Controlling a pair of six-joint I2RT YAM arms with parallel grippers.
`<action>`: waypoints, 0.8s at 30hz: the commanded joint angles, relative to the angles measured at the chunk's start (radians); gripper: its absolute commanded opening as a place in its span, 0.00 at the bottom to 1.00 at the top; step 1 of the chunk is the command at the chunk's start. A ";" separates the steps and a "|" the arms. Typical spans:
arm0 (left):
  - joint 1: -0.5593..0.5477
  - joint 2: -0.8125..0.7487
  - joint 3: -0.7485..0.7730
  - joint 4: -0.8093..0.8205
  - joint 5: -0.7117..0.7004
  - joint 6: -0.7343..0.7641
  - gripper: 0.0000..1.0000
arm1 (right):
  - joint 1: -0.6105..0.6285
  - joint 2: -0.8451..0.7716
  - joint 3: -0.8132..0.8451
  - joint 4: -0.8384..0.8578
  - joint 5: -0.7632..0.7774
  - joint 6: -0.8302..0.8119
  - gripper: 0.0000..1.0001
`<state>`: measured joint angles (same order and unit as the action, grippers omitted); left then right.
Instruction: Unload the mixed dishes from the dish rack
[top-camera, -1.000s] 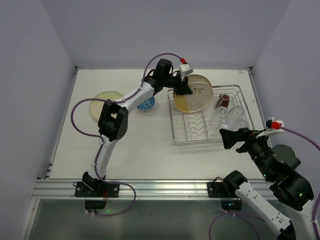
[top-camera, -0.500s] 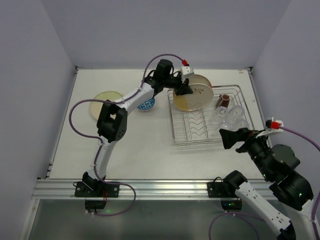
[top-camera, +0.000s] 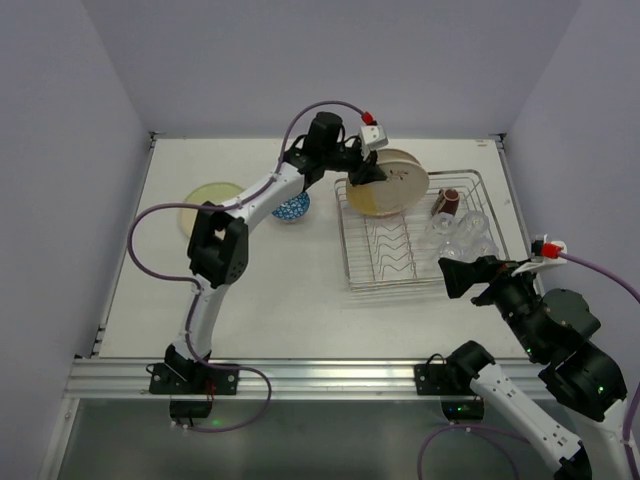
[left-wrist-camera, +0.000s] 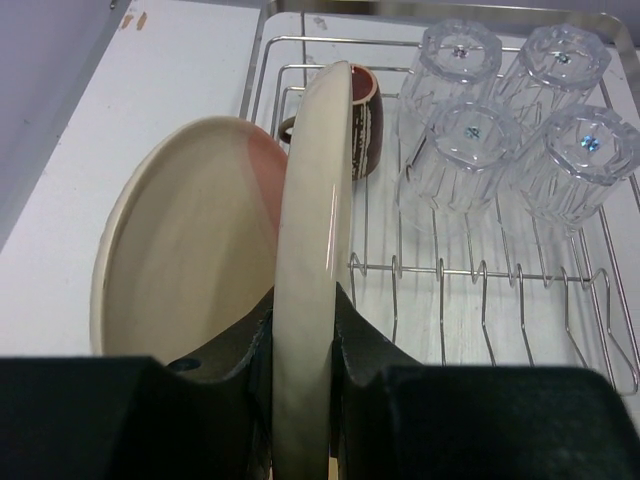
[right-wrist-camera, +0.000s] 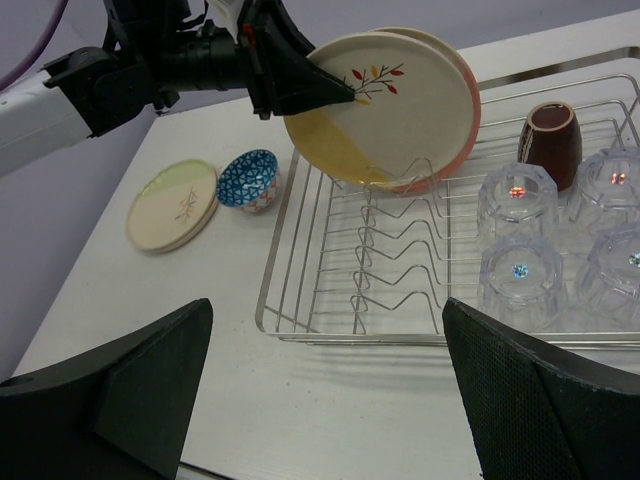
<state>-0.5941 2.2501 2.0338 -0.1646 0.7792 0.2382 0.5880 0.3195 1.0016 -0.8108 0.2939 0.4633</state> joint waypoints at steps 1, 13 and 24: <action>-0.003 -0.149 0.042 0.190 0.045 -0.043 0.00 | -0.002 -0.005 0.011 0.012 -0.016 -0.008 0.99; 0.002 -0.234 -0.027 0.307 -0.014 -0.165 0.00 | -0.002 -0.005 0.003 0.015 -0.012 -0.002 0.99; 0.050 -0.421 -0.242 0.574 -0.138 -0.457 0.00 | -0.002 -0.010 0.000 0.015 -0.002 -0.002 0.99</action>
<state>-0.5739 1.9808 1.8080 0.1196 0.7017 -0.0875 0.5880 0.3126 1.0016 -0.8101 0.2955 0.4637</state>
